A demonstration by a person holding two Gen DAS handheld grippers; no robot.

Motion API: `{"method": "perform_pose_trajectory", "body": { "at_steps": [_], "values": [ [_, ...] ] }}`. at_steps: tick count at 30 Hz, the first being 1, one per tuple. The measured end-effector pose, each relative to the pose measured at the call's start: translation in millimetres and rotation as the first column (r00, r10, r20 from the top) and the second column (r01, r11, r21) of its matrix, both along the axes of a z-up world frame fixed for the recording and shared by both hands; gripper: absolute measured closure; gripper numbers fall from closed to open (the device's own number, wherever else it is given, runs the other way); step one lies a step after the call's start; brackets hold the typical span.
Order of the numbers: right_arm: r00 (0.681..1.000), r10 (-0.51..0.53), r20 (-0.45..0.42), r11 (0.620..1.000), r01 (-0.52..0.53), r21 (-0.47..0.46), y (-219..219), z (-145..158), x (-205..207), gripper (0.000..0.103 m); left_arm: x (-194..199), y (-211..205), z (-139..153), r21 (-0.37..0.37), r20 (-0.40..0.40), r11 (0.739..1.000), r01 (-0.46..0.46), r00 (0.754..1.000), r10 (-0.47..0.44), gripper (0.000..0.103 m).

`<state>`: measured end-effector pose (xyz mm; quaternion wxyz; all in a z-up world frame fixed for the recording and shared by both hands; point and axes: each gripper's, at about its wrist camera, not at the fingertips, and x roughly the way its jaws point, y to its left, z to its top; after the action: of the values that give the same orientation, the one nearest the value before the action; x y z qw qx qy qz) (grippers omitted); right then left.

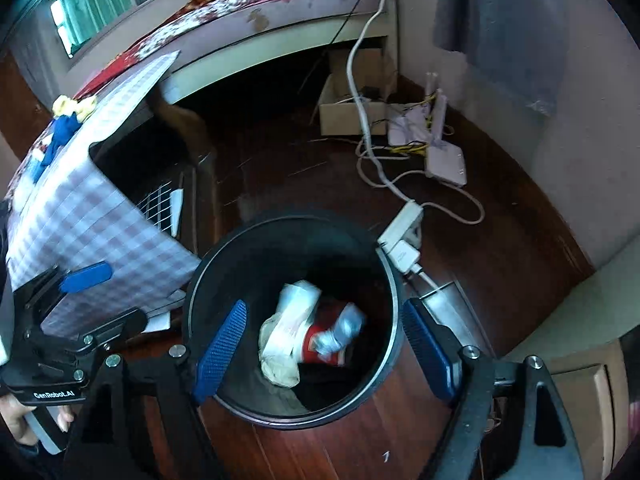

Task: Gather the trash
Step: 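Open both tools over the black bucket to drop carton and cloth, then move both tools back over the table toward the remaining trash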

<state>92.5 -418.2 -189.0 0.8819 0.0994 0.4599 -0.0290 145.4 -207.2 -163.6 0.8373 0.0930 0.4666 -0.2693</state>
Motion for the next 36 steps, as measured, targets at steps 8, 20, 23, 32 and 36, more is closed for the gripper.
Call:
{"method": "perform_pose_trajectory", "body": {
  "at_steps": [8, 20, 23, 32, 36],
  "values": [
    [1.0, 0.016, -0.022, 0.998, -0.017, -0.067, 13.2, -2.0, 4.5, 0.001, -3.6, 2.4, -2.1, 0.02, 0.028, 0.999, -0.03, 0.999, 0.029, 0.007],
    [1.0, 0.021, -0.016, 0.995, -0.022, -0.095, 20.5, 5.5, -0.2, 0.001, -13.7, 15.5, 0.6, 0.023, 0.04, 0.998, -0.054, 0.998, 0.053, 0.005],
    [1.0, 0.029, -0.013, 0.994, -0.03, -0.103, 24.1, 7.9, -2.6, 0.001, -16.3, 18.3, 2.2, 0.021, 0.046, 0.998, -0.063, 0.997, 0.062, 0.005],
    [0.999, 0.05, 0.007, 0.992, -0.049, -0.116, 33.7, 17.6, -11.0, 0.001, -22.6, 26.4, 17.8, 0.018, 0.079, 0.995, -0.096, 0.992, 0.094, 0.005],
    [0.998, 0.061, 0.024, 0.991, -0.057, -0.124, 40.3, 25.3, -14.9, 0.001, -27.2, 30.3, 25.6, 0.015, 0.1, 0.994, -0.107, 0.989, 0.105, 0.005]
  ]
}}
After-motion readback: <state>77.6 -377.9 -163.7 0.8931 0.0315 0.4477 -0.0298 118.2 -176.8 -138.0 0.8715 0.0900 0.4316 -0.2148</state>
